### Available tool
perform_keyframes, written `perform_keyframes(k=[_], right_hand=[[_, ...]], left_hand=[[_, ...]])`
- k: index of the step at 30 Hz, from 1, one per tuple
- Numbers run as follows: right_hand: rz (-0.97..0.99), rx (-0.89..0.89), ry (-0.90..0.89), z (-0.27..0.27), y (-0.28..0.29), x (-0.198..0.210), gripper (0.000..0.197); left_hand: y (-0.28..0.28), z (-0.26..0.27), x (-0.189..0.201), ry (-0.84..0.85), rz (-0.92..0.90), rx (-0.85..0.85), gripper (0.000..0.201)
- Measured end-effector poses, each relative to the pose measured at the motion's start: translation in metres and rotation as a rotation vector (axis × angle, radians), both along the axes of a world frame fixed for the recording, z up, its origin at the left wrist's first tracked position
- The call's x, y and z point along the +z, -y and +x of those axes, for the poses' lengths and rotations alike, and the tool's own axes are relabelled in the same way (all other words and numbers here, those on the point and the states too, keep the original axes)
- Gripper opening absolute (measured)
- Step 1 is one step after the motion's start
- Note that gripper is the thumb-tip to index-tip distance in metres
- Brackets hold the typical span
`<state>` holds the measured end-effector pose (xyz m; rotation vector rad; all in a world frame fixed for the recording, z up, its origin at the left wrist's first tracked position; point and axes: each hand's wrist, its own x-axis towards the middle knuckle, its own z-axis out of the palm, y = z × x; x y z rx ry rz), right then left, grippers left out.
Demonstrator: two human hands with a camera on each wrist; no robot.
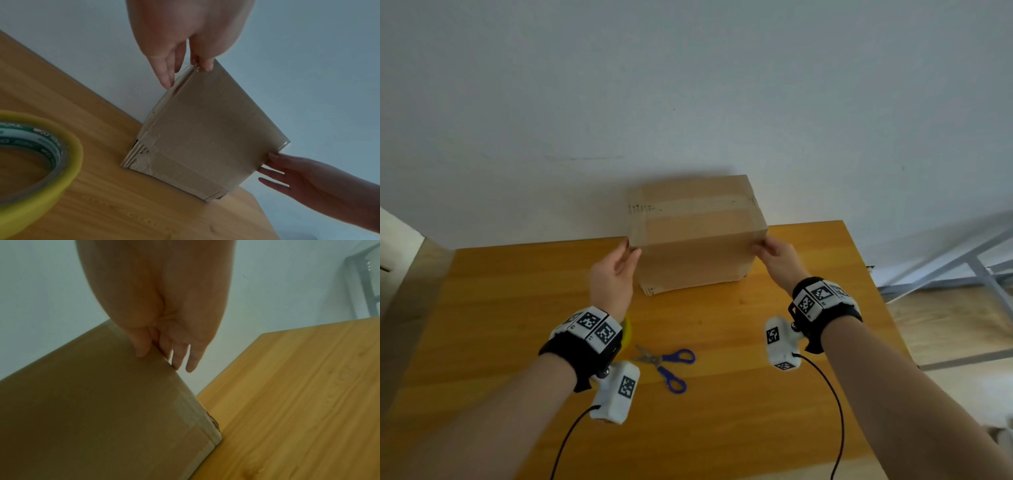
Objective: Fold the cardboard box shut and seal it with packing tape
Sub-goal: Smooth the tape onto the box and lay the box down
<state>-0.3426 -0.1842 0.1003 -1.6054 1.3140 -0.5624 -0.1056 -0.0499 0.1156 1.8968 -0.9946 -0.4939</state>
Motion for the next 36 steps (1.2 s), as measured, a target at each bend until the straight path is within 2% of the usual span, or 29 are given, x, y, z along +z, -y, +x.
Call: perform_keyframes(k=[8, 15, 21, 24, 27, 30, 33, 36], right_hand=[[0.017, -0.091, 0.107, -0.002, -0.009, 0.013, 0.034], [0.028, -0.04, 0.111, -0.009, -0.03, 0.028, 0.036], [0.106, -0.14, 0.195, -0.015, -0.042, 0.036, 0.031], [0.181, -0.129, 0.263, -0.018, -0.05, 0.046, 0.037], [0.268, -0.018, 0.207, -0.025, -0.062, 0.059, 0.05], [0.405, 0.026, 0.208, -0.032, -0.065, 0.057, 0.057], [0.468, 0.052, 0.272, -0.032, -0.065, 0.049, 0.058], [0.434, -0.015, 0.322, -0.031, -0.06, 0.044, 0.051]], left_hand=[[-0.001, 0.01, -0.001, -0.114, -0.02, -0.017, 0.037], [-0.008, 0.018, 0.026, -0.169, -0.12, 0.154, 0.029], [-0.012, 0.026, 0.041, -0.174, -0.091, 0.058, 0.021], [-0.015, 0.034, 0.044, -0.218, -0.054, -0.026, 0.017], [-0.021, 0.039, 0.047, -0.26, -0.004, -0.089, 0.026], [-0.027, 0.037, 0.049, -0.387, 0.052, -0.137, 0.034], [-0.034, 0.036, 0.05, -0.513, 0.114, -0.181, 0.041], [-0.032, 0.044, 0.047, -0.559, 0.136, -0.192, 0.042]])
